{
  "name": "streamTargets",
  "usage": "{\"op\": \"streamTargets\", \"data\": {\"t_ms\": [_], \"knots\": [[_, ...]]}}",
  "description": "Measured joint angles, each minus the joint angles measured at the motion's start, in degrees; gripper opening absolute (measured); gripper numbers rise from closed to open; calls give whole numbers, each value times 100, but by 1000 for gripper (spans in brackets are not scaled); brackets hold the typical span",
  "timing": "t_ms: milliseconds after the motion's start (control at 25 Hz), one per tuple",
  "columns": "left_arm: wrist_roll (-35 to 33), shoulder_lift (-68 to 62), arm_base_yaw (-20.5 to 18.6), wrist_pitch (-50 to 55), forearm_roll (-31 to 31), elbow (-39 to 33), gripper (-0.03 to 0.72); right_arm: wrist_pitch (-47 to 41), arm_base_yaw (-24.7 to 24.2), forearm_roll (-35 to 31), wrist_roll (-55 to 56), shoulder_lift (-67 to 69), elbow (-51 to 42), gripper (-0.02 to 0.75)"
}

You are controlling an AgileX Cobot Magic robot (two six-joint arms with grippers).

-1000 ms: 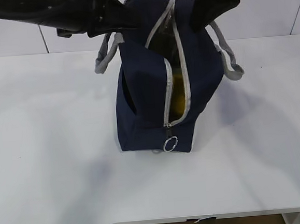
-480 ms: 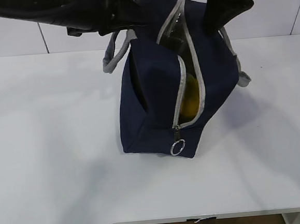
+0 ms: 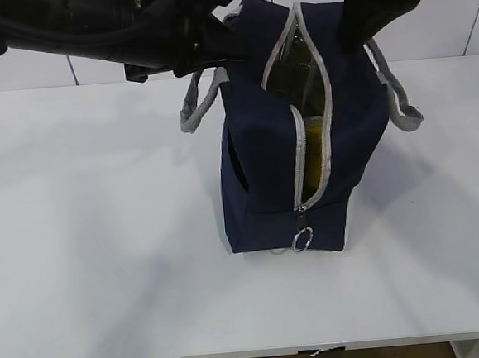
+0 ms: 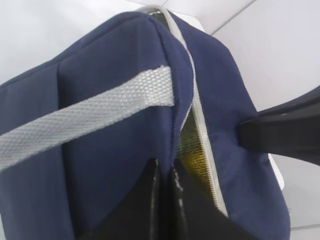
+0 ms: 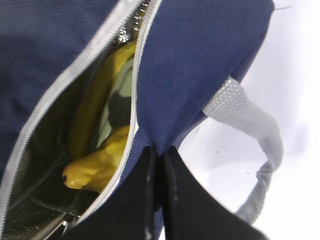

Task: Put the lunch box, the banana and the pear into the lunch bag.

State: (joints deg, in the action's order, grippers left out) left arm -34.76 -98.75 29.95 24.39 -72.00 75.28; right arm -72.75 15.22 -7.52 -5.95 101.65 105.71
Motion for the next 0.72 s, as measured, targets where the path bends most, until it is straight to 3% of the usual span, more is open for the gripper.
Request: {"op": "streamTargets", "data": {"t_ms": [560,720], "knots": [[0,-113,0,-78,-234,25,-5,0,-154,-177,-131,0,0,8],[0,-113,0,-87,-255,25,5,0,-154,-209,-164,0,0,48]]}}
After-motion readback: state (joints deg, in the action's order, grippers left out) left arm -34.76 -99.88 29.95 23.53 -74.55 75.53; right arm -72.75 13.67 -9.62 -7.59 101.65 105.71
